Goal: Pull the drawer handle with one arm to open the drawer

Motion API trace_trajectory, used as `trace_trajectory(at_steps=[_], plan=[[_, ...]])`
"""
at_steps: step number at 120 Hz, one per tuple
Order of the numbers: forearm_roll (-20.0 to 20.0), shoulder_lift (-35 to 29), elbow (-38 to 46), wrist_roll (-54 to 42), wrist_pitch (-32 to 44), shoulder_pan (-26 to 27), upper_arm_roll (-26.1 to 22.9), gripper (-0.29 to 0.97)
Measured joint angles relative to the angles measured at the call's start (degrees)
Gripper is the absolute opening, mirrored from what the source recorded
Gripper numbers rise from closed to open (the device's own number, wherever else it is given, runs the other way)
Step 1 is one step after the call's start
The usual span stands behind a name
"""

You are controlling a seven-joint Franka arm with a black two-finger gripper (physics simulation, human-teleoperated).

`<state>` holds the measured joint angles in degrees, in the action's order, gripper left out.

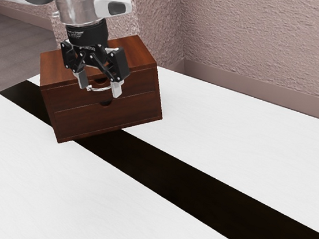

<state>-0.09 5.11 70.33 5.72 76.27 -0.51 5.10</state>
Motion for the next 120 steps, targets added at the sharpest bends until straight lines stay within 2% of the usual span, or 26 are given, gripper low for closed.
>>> trace_trajectory(at_steps=[33, 44, 57, 70, 82, 120], plan=[[0.0, -0.2, -0.3, -0.2, 0.0, 0.0, 0.0, 0.68], [0.2, -3.4, -7.2, -0.1, -1.3, 0.0, -0.2, 0.68], [2.1, -8.2, -10.1, -0.1, -3.0, -4.5, -6.1, 0.68], [3.3, -8.8, -10.5, 0.0, -4.5, 0.2, -10.0, 0.68], [4.0, -8.8, -10.1, 0.2, -5.7, 4.8, -11.0, 0.68], [5.0, -8.1, -9.8, 0.8, -9.6, 1.3, -11.2, 0.68]])
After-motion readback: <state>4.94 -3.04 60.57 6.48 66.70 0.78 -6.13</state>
